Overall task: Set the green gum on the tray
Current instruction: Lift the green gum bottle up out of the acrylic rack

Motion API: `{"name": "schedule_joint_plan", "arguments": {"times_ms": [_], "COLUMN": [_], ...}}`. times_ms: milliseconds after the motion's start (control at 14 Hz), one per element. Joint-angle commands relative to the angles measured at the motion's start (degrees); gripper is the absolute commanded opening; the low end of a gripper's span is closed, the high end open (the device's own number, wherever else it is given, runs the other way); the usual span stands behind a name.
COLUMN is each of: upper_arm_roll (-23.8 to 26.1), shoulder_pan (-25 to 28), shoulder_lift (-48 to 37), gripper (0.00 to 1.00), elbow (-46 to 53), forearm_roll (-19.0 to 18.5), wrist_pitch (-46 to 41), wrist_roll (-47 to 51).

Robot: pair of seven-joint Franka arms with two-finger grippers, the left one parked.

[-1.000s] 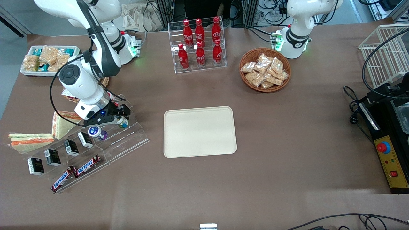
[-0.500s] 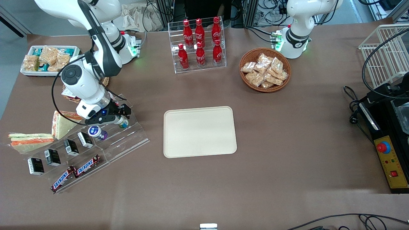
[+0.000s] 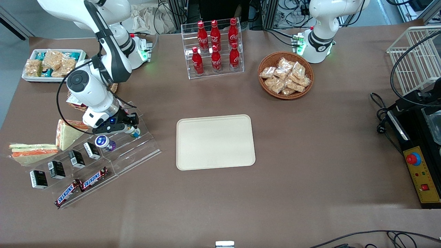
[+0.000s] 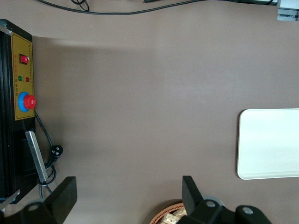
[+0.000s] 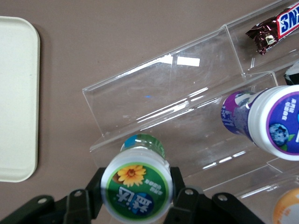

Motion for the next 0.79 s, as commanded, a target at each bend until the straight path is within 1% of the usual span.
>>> {"name": "schedule_joint_plan", "arguments": {"times_ms": [0, 143, 500, 714], "upper_arm_roll": [-0.2, -0.2, -0.2, -0.2], "shoulder_pan": [0.1, 0.2, 0.2, 0.5], "shoulder_lift": [-1.2, -1.5, -1.2, -0.6], "gripper": [0.14, 0.14, 0.14, 0.14], "elbow": [-1.0, 1.6, 19.8, 31.5], "forearm_roll": [0.7, 0.7, 0.7, 0.7], "wrist_pitch": [0.4, -0.9, -22.9, -33.5], "wrist_roll": [-0.3, -0.1, 0.3, 0.3]}}
